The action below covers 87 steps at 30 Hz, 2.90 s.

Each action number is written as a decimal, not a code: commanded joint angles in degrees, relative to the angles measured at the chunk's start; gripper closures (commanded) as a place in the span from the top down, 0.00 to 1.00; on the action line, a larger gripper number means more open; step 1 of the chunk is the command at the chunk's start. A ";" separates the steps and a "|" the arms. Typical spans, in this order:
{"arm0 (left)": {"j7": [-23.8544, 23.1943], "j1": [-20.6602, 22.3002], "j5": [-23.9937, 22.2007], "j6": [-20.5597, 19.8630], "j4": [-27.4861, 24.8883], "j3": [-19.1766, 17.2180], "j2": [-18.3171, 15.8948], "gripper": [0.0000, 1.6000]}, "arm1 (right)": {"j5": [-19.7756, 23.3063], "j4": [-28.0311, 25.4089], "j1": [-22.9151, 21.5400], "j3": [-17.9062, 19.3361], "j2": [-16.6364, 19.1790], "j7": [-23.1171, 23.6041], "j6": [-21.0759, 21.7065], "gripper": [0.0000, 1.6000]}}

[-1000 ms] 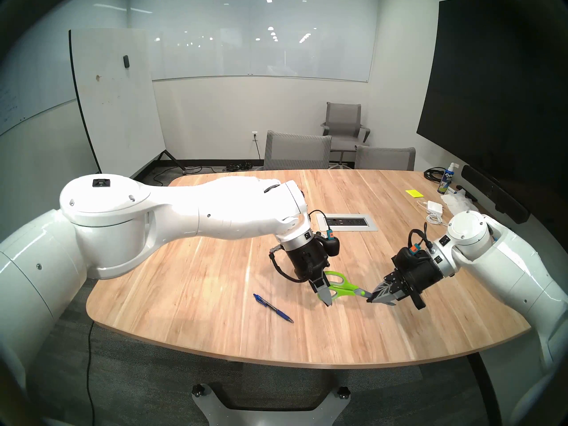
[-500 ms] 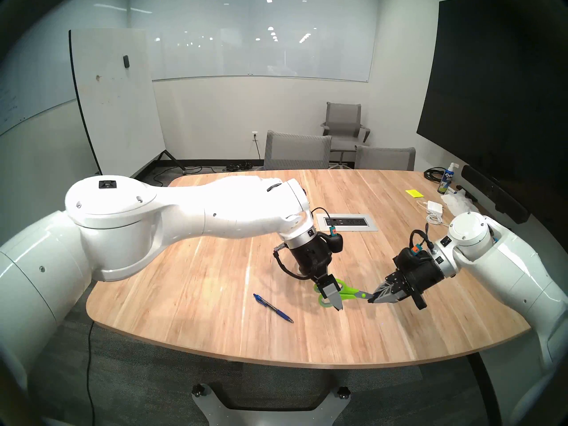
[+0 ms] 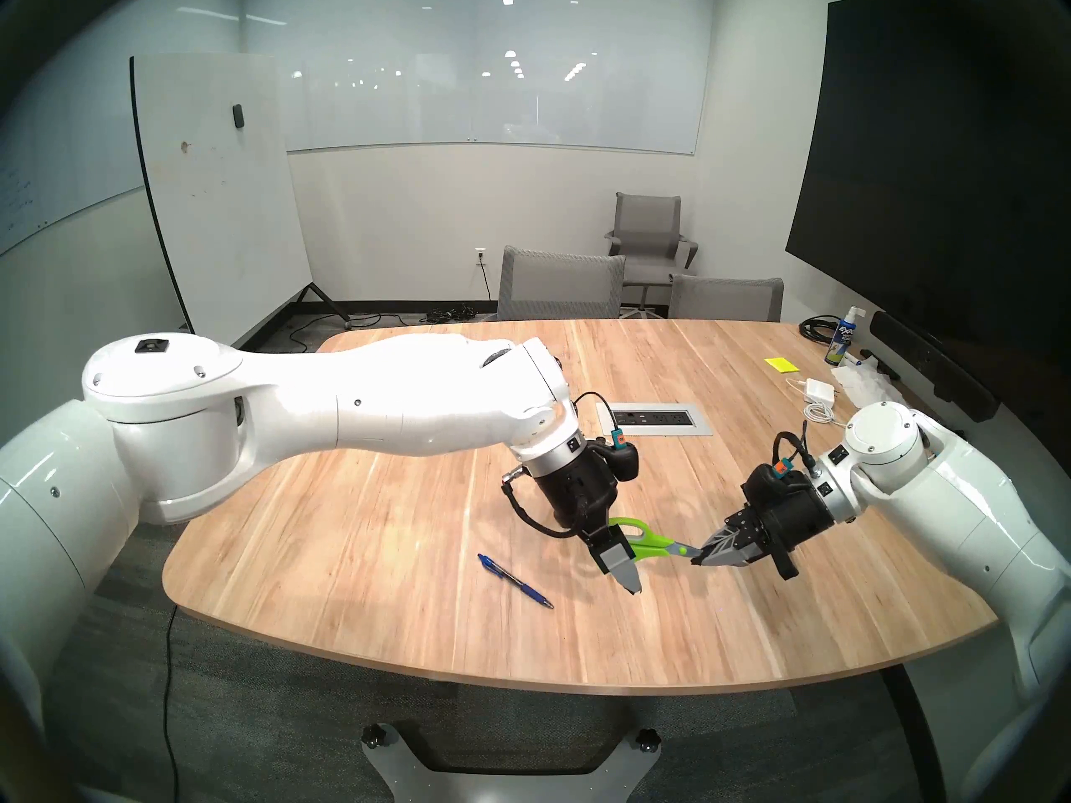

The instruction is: Place the pen, the marker, and the scissors into the pen holder

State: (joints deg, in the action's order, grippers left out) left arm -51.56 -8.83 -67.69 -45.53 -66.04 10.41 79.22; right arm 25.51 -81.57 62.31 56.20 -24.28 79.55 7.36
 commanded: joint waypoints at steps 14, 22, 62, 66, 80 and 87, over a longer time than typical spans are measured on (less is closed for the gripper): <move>20.01 -4.65 -4.42 7.21 -18.30 -8.12 -14.69 1.00 | 5.36 1.99 -2.07 3.03 -0.55 0.39 5.91 0.00; 28.51 -9.33 -4.73 12.78 -23.31 -10.71 -17.91 1.00 | 7.54 3.80 -3.13 4.16 -1.29 1.94 9.24 0.00; 49.15 -14.50 -8.57 16.87 -36.83 -14.27 -26.06 1.00 | 7.80 7.31 -7.24 4.68 -3.84 5.31 15.85 0.00; 51.36 -15.19 -8.25 17.75 -38.77 -14.09 -26.89 1.00 | 8.20 8.06 -8.24 4.83 -4.12 5.45 16.47 0.00; 57.54 -19.01 -6.00 24.09 -42.76 -13.69 -28.77 1.00 | 12.03 8.68 -10.33 5.48 -2.94 5.45 18.77 0.00; 58.39 -20.29 -4.33 27.19 -41.84 -13.62 -28.13 1.00 | 17.01 7.47 -9.34 5.74 -0.85 5.04 19.61 0.00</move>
State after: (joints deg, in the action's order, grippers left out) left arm 6.25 -28.35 -73.17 -21.74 -107.65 -2.46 50.34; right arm 37.52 -72.85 53.84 60.80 -27.58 79.11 26.48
